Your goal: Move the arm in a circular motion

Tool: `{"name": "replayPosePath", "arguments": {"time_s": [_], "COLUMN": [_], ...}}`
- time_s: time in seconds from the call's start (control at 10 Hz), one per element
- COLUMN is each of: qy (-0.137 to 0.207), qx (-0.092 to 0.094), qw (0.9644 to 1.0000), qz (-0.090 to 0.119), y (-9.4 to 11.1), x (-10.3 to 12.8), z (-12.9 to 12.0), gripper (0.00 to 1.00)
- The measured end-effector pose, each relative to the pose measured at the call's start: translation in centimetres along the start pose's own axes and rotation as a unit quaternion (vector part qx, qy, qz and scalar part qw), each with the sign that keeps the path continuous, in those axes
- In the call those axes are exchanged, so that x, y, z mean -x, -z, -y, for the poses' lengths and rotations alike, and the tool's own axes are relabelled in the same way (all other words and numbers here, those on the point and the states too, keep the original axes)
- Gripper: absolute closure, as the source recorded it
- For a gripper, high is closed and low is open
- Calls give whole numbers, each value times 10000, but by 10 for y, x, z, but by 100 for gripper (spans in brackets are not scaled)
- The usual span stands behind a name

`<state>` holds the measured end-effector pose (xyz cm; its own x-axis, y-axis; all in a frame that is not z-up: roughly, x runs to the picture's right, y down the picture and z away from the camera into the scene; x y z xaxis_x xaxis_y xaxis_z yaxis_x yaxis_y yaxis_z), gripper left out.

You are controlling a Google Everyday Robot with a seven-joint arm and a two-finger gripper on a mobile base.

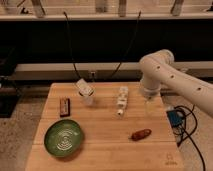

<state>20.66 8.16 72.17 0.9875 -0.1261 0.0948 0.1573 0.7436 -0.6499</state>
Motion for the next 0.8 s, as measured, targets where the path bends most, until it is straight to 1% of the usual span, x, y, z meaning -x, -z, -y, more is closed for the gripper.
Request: {"name": "replayPosePath", "arguments": {"time_s": [0.2, 0.8], "qy": [74, 91], "qx": [-5, -11], "qw": [10000, 10000], "qz": [-1, 4], "y": [1, 0], "x": [-1, -2], "z": [1, 2], "gripper": [20, 20]}}
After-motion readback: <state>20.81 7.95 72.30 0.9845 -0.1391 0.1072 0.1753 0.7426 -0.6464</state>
